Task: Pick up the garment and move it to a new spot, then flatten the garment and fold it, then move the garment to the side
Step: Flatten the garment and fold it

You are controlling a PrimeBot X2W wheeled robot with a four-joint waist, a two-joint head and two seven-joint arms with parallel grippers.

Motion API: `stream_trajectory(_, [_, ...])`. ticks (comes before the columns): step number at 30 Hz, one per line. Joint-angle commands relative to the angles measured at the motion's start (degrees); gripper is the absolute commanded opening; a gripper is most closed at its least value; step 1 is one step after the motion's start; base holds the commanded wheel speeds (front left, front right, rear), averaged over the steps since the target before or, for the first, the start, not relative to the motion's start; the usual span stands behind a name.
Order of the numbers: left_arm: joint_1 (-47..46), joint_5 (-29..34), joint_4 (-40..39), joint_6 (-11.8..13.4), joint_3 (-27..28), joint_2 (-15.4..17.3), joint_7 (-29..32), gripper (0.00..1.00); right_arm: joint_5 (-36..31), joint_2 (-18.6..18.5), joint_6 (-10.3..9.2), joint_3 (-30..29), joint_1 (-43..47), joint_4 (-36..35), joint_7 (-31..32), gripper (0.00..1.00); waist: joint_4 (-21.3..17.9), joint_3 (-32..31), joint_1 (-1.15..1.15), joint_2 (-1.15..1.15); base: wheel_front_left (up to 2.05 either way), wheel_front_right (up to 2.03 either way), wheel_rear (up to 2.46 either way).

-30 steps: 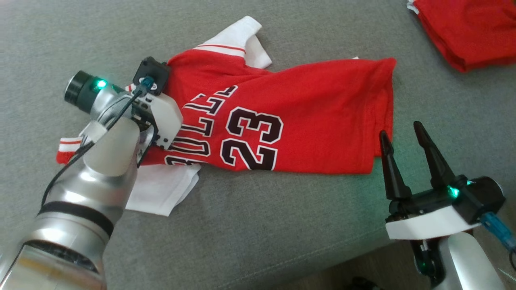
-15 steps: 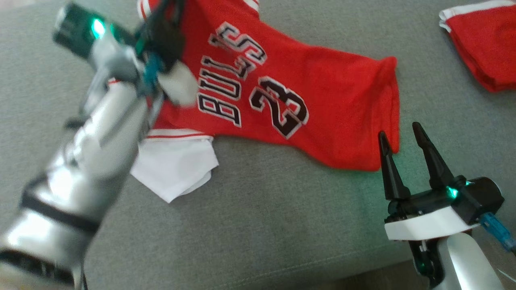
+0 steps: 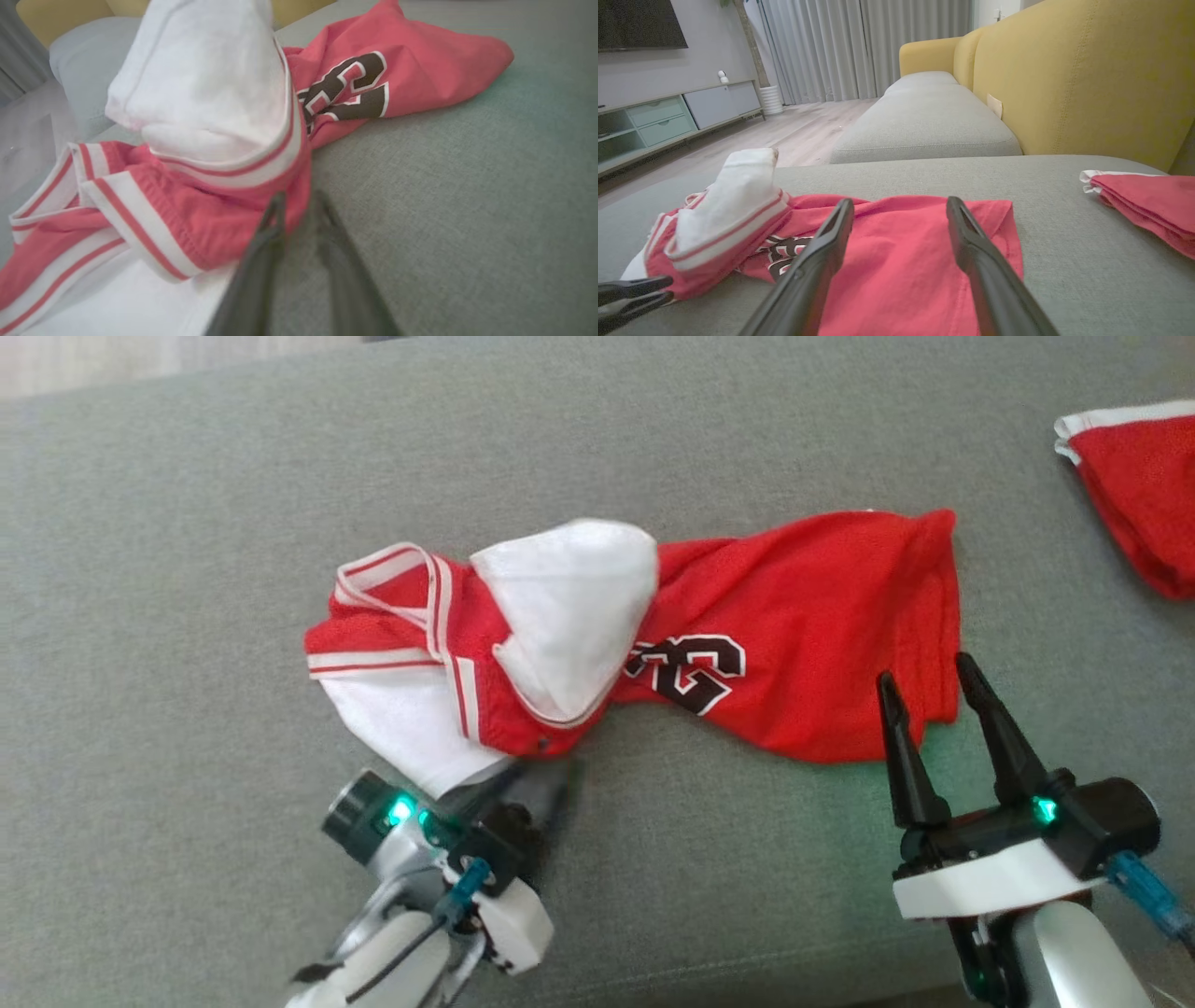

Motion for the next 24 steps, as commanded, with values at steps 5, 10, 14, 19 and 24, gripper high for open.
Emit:
stream_trajectory(5, [0.83,-3.76,-4.2,-2.56,2.22,-1.29,-0.29,1.0,-0.41,-0.29,-0.05,1.49,-0.14,-1.22,-0.36,1.0,0.9,-1.76,0.0,0.0,0.0,0.0,0.0])
stream_trajectory(10, [1.92,-9.86,-10.27,-1.41,8.7,-2.01,-0.29,1.0,-0.26,-0.56,-0.05,1.92,0.42,-1.0,-0.36,1.0,0.4,-2.97,0.0,0.0,0.0,0.0,0.0])
stream_trajectory(14, [-0.69,-15.75,-10.95,-2.15,14.31,-1.37,1.64,1.0,-0.3,-0.87,-0.05,2.37,0.75,-0.98,-0.36,1.0,-0.05,-3.09,0.0,0.0,0.0,0.0,0.0])
stream_trajectory(19, [-4.96,-28.21,-4.95,-10.14,19.99,-2.2,5.16,1.0,-0.21,-1.6,-0.05,3.31,0.56,-0.99,-0.36,1.0,-1.12,-2.3,0.0,0.0,0.0,0.0,0.0])
stream_trajectory(24, [-10.35,-33.18,4.16,-13.63,21.38,-3.29,5.0,1.0,-0.27,-2.61,-0.05,3.1,-0.06,-1.28,-0.36,1.0,-1.74,-0.1,0.0,0.0,0.0,0.0,0.0])
